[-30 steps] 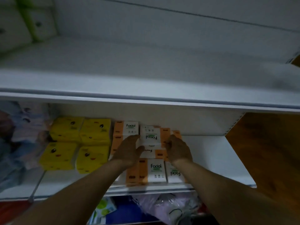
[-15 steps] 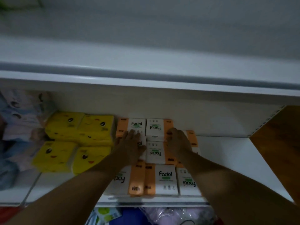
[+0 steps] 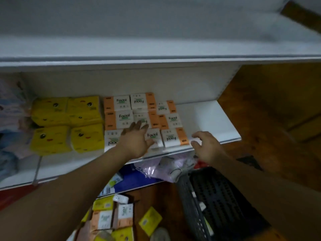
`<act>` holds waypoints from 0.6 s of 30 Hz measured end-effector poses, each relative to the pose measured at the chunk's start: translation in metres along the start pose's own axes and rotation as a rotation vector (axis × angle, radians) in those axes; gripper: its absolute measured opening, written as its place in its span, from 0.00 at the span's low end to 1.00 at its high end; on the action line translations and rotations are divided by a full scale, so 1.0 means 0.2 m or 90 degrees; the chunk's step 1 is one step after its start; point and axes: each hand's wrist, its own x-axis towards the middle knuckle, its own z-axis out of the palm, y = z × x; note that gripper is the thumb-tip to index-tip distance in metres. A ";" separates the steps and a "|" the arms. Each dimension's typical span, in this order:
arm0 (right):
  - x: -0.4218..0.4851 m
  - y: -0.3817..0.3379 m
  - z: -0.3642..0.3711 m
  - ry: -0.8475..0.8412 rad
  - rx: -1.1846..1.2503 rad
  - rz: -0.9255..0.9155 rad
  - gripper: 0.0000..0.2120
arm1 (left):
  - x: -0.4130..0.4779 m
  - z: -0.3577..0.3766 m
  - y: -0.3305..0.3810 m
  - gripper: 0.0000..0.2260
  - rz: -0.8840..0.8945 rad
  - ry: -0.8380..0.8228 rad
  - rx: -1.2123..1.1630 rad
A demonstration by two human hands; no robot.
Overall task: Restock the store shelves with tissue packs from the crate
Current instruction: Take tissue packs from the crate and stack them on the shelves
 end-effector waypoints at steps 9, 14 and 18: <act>-0.75 0.30 -0.16 -0.095 -0.030 0.176 0.14 | -0.40 0.25 0.44 0.30 0.160 -0.100 0.011; -0.97 0.63 -0.16 -0.179 -0.049 0.234 0.15 | -0.42 0.54 0.72 0.37 0.185 -0.146 0.058; -1.07 0.93 -0.16 -0.211 -0.036 0.243 0.17 | -0.37 0.82 0.94 0.33 0.192 -0.132 0.090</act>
